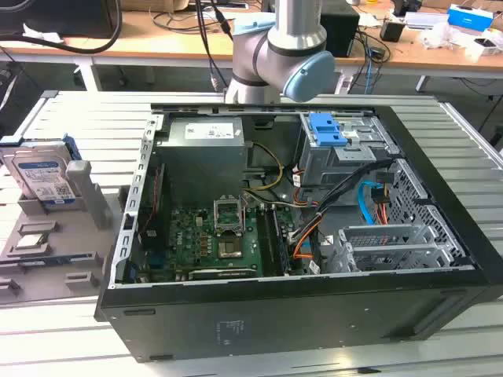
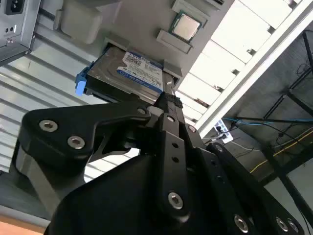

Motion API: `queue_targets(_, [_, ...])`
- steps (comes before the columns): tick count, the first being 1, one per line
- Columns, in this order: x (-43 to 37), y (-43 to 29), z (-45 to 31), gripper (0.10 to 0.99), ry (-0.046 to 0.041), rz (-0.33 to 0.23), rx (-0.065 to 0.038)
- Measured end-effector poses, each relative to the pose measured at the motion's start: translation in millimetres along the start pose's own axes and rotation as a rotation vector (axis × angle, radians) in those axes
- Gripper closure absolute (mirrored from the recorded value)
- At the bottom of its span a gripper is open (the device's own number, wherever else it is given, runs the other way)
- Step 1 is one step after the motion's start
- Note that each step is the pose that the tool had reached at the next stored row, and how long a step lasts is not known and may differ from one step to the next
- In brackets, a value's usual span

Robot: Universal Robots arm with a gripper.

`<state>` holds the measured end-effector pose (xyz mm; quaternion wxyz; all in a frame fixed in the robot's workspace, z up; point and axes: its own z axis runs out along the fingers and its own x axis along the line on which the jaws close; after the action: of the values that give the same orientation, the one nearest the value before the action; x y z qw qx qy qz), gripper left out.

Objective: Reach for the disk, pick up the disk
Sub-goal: 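Pick up the disk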

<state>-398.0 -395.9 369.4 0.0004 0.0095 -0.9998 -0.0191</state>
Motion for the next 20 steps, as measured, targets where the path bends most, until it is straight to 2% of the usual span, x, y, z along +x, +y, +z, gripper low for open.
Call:
queue_targets(1, [0.0,0.0,0.0,0.98,0.0001,-0.003,0.0])
queue_targets(3, [0.1,0.0,0.0,0.98,0.0022,-0.057,0.0])
queue_targets(5, [0.0,0.0,0.0,0.98,0.0029,-0.078,0.0])
queue_targets(8, [0.0,0.0,0.0,0.98,0.0055,-0.142,0.0])
queue_targets(15, [0.0,0.0,0.0,0.98,0.0093,-0.242,0.0])
queue_targets(18, [0.0,0.0,0.0,0.98,0.0123,-0.32,0.0])
queue_targets(20, [0.0,0.0,0.0,0.98,0.0132,-0.345,0.0])
